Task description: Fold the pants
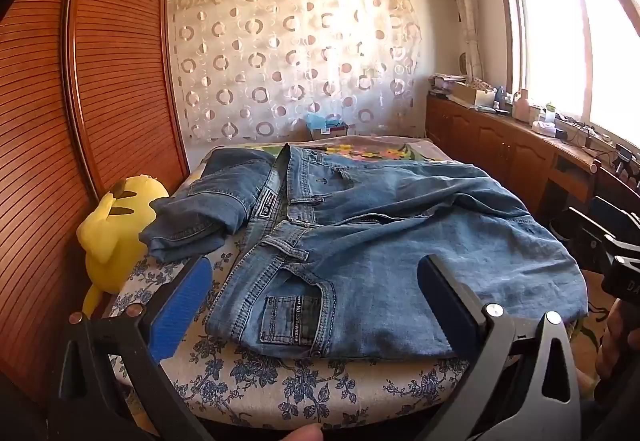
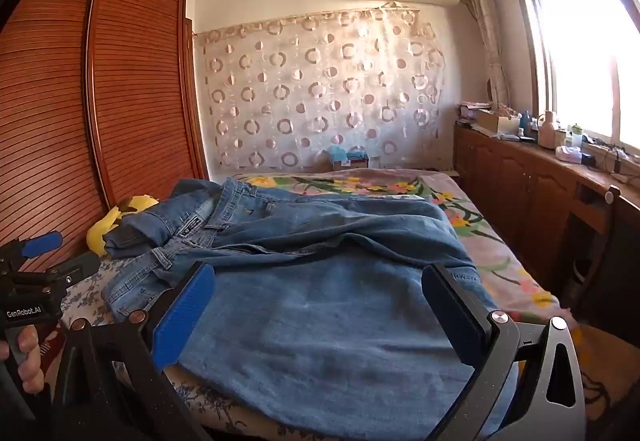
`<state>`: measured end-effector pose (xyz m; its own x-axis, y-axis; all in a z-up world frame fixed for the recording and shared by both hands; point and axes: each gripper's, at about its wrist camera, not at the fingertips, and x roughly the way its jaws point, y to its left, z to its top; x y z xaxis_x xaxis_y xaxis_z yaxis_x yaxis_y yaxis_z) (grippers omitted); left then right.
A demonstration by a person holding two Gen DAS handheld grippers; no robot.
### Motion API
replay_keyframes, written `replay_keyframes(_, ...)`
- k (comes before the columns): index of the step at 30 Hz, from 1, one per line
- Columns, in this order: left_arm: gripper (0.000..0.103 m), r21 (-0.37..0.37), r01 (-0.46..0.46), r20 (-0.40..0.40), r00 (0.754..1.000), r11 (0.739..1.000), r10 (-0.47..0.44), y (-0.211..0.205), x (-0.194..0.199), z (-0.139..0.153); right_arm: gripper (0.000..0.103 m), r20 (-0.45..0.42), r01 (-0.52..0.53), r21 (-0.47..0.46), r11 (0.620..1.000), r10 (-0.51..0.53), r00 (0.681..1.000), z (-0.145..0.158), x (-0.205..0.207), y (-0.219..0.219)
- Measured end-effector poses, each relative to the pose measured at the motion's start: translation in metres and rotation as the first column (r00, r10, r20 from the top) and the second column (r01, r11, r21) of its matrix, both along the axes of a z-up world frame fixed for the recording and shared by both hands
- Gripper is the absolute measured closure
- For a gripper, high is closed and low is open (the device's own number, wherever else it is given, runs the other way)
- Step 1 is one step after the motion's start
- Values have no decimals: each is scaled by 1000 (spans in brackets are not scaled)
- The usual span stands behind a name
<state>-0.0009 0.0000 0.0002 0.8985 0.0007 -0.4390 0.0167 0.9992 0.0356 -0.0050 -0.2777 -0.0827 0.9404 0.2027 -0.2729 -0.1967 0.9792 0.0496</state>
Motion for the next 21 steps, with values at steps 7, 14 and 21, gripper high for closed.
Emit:
replay_keyframes(7,0,-5,-4,-19,1000,1000,4,0,1,0,0,1,5,7,1000,-5,1000,2,-3,-1)
replay_keyframes(14,0,-3,-3,-19,1000,1000,3,0,1,0,0,6,3,-4,1000,-3,1000,2,0,2)
replay_keyframes(21,0,-3,-3,-18,1000,1000,3,0,1,0,0,8,-1,-3,1000,1,1000,0,-2,1)
